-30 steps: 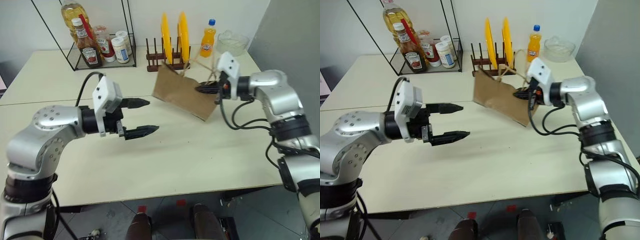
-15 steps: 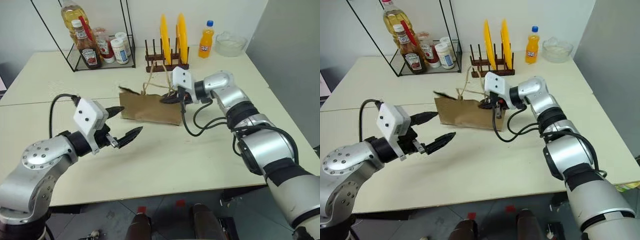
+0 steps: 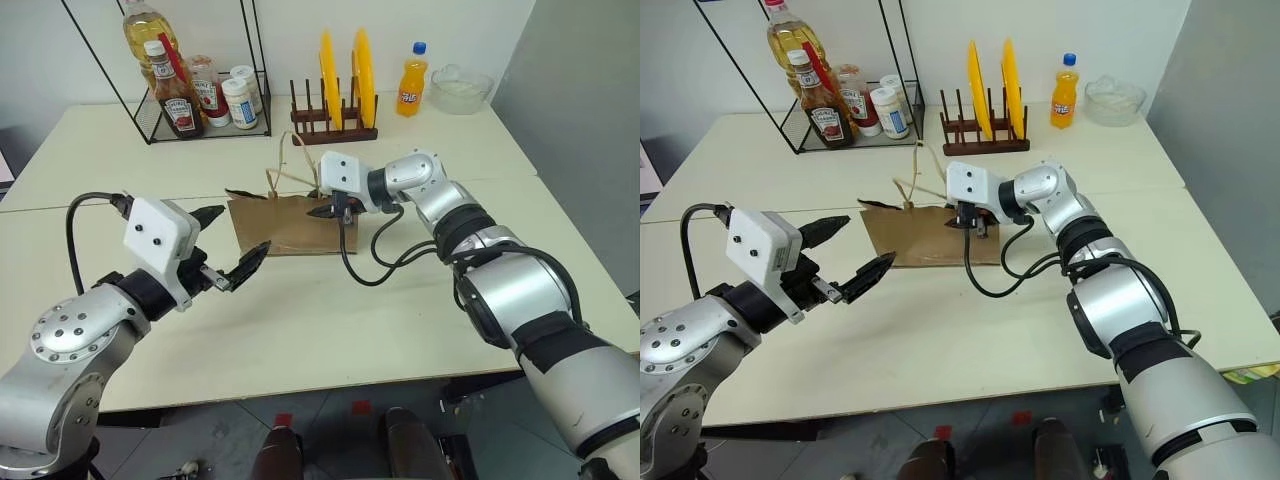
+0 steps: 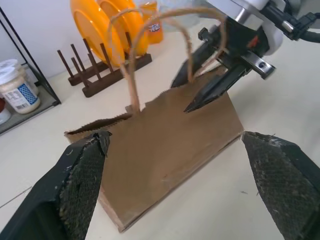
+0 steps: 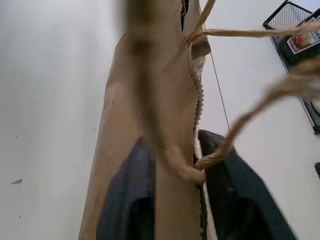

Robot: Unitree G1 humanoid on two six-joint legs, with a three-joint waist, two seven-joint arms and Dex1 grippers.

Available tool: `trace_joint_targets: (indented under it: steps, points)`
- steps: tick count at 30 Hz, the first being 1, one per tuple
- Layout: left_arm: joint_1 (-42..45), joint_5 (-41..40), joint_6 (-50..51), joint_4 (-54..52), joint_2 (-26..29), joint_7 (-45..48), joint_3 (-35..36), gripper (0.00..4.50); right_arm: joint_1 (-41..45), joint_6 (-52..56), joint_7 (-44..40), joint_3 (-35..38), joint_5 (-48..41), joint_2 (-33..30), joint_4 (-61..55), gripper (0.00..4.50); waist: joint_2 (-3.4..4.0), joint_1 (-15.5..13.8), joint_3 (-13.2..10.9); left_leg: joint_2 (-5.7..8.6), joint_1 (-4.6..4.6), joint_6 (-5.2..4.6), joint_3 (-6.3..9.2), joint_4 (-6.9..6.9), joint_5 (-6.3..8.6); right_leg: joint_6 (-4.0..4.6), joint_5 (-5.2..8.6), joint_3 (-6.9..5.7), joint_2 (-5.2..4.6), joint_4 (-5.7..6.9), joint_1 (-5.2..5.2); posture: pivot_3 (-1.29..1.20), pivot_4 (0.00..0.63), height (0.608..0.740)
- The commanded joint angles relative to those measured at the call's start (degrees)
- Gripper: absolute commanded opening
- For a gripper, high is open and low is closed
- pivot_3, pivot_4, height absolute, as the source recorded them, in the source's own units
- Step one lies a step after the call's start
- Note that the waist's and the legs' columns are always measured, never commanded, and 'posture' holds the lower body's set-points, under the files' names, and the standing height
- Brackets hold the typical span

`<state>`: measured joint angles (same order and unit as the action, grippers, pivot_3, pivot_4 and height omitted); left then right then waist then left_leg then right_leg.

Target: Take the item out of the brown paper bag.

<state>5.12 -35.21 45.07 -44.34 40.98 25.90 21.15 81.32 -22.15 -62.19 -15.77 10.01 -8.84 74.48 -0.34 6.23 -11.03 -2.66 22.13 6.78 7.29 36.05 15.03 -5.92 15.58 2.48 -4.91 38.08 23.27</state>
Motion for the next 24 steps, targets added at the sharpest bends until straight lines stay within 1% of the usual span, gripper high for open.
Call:
trace_joint_targets:
  steps: [1,5,6,10,12,15,16,18,20,23,24]
  points:
    - [0.9,-0.6,-0.2,0.2,1.9,1.0,1.2,4.50,1.7,0.2,-1.9,2.2,-0.8,-1.9,-0.9,2.72,0.00,0.0,0.0,0.00,0.00,0.00,0.00,0.00,0.00,0.00,0.00,0.00,0.00,0.00,0.00,0.00,0.150,0.740]
    - [2.2,-1.6,-0.5,3.1,4.3,3.8,1.7,4.50,1.1,2.3,-6.7,4.6,-2.7,-5.0,-2.5,4.19,0.00,-0.1,0.0,0.00,-0.01,-0.01,0.00,0.00,0.00,0.00,0.00,0.00,0.00,-0.01,-0.02,0.00,0.150,0.740]
    - [2.9,-1.9,-0.6,4.4,5.2,4.7,2.1,4.50,0.7,2.8,-8.2,5.2,-3.3,-6.2,-3.4,4.47,0.00,-0.1,0.0,0.01,-0.01,-0.01,0.00,0.00,0.00,0.00,0.00,-0.01,0.00,-0.02,-0.03,0.00,0.150,0.740]
    - [5.1,-3.0,-1.5,9.5,7.5,8.2,3.3,4.50,-1.7,7.1,-11.8,7.7,-6.3,-9.7,-8.3,4.47,0.00,0.1,0.0,0.01,-0.05,-0.01,-0.02,-0.03,0.01,0.00,0.00,0.01,0.00,-0.01,-0.03,0.00,0.150,0.740]
    - [6.7,-2.6,-2.7,14.3,8.8,10.4,3.6,4.50,-5.6,11.9,-11.9,9.4,-8.7,-12.0,-16.2,4.47,0.00,0.1,0.0,0.01,-0.06,-0.01,-0.03,-0.03,0.00,0.00,0.00,0.02,0.00,-0.01,-0.03,0.00,0.150,0.740]
    - [10.4,0.0,-6.2,23.5,11.3,14.4,2.2,4.50,-16.7,24.2,-7.3,12.5,-12.4,-14.8,-38.4,4.47,-0.01,-0.2,0.0,0.01,-0.06,-0.01,0.01,-0.03,0.00,0.00,0.00,-0.02,0.00,0.00,-0.07,0.00,0.150,0.740]
    - [12.3,1.7,-8.1,27.3,12.3,15.8,0.6,4.50,-21.8,29.2,-5.1,13.3,-13.5,-15.2,-48.0,4.47,-0.01,-0.4,0.0,0.01,-0.06,-0.01,0.00,-0.02,0.00,0.00,0.00,-0.01,0.00,0.00,-0.07,0.00,0.150,0.740]
    - [18.6,6.8,-13.9,36.7,13.3,18.3,-4.4,4.50,-33.2,38.3,1.3,14.6,-14.4,-14.8,-67.1,4.47,-0.02,-1.1,0.0,0.01,-0.05,-0.01,0.02,-0.05,0.00,0.00,0.00,-0.03,0.00,0.00,-0.06,0.00,0.150,0.740]
    - [26.2,12.1,-20.1,46.8,12.7,20.4,-9.5,4.50,-42.4,46.1,7.9,14.9,-14.7,-12.9,-82.0,4.47,-0.01,-1.6,0.0,0.01,-0.05,-0.01,0.05,-0.03,0.00,0.00,0.01,-0.05,0.02,0.04,-0.05,0.00,0.150,0.740]
    - [37.5,18.4,-29.2,62.0,10.3,23.0,-15.1,4.50,-51.2,52.3,16.1,12.8,-12.3,-10.1,-94.8,4.47,-0.01,-1.7,0.0,0.03,-0.03,0.04,0.06,0.03,-0.04,0.00,0.00,-0.03,0.04,0.09,-0.05,0.00,0.150,0.740]
    - [42.2,21.6,-33.4,69.0,8.6,22.2,-17.2,4.50,-54.1,54.4,19.3,12.0,-11.3,-8.8,-98.6,4.47,-0.06,-1.6,0.0,0.05,-0.04,0.07,0.02,0.04,-0.06,0.01,-0.01,0.01,0.04,0.09,-0.05,0.00,0.150,0.740]
